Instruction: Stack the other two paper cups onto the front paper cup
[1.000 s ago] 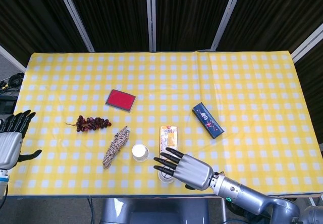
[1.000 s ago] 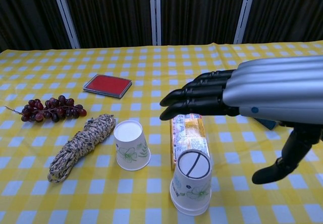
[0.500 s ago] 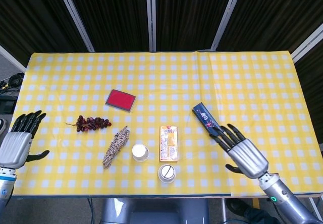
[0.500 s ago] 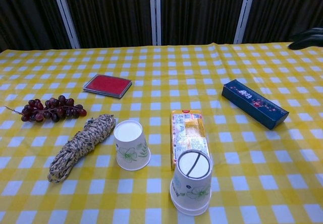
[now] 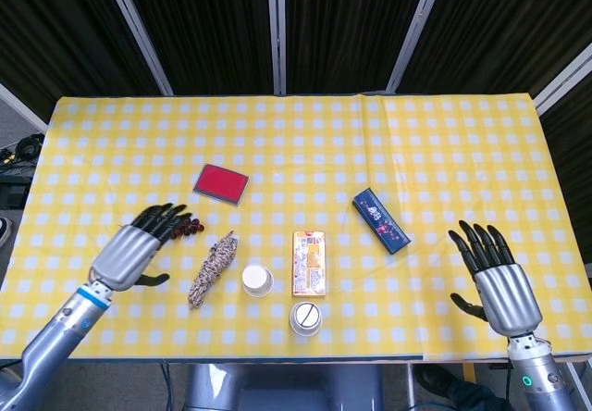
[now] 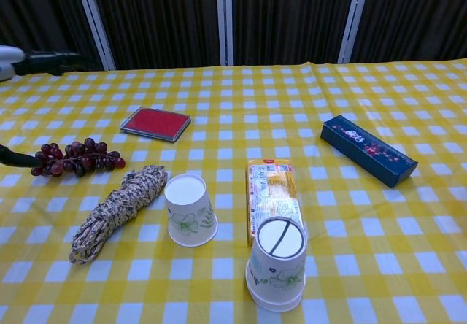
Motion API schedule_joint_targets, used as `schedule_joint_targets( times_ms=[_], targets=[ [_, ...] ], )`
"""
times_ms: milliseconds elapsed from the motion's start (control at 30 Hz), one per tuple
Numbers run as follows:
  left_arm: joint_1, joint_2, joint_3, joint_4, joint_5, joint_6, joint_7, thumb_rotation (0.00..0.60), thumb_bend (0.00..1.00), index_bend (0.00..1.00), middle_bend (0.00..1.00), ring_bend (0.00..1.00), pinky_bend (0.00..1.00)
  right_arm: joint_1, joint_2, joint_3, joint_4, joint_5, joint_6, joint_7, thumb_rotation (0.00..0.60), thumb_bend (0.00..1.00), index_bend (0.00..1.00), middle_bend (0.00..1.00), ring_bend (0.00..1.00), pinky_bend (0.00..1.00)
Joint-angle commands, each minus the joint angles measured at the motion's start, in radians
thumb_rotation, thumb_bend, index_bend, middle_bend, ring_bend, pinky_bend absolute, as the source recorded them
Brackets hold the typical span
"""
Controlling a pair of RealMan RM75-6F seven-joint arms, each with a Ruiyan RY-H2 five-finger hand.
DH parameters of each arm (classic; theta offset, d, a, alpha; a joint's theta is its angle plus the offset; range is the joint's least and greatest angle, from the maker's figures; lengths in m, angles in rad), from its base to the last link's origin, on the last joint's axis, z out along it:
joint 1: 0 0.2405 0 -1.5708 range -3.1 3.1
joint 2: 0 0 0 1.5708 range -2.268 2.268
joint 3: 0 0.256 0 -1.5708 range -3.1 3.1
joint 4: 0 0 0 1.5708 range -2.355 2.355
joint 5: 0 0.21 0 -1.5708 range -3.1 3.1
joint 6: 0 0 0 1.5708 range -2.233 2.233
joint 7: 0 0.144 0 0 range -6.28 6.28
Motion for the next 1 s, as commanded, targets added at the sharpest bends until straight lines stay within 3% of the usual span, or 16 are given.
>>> schedule_joint_targets(
  times_ms=[33,200,433,700,1000],
  targets=[
    [-0.143,-0.064,-0.019,0.023,0.043,-0.16,-0.181,0.6,0.0,0.12,0.07,0.09,0.13,-0.008,-0.004,0.01,0.007,0.004,-0.001,-0.01,0.6,0.0,0.0,0.0,0.0,0.0],
    [-0.261,-0.145,-0.036,0.075,0.053,-0.272,-0.204,0.6,0.0,0.14,0.07,0.1,0.14,-0.011,0.0,0.017,0.014,0.008,-0.021,0.018,0.6,0.0,0.0,0.0,0.0,0.0],
    [-0.344,-0.227,-0.035,0.104,0.01,-0.357,-0.046,0.6,0.17,0.17,0.08,0.11,0.19,-0.017,0.005,0.027,0.015,0.006,-0.037,0.042,0.6,0.0,0.0,0.0,0.0,0.0],
    [-0.361,-0.289,-0.03,0.15,-0.072,-0.351,0.114,0.6,0.17,0.23,0.15,0.19,0.27,-0.027,0.011,0.038,0.014,0.006,-0.039,0.064,0.6,0.0,0.0,0.0,0.0,0.0],
    [-0.358,-0.341,-0.011,0.208,-0.121,-0.308,0.176,0.6,0.17,0.44,0.36,0.37,0.45,-0.033,0.005,0.052,0.022,0.002,-0.042,0.075,0.6,0.0,0.0,0.0,0.0,0.0]
  ],
)
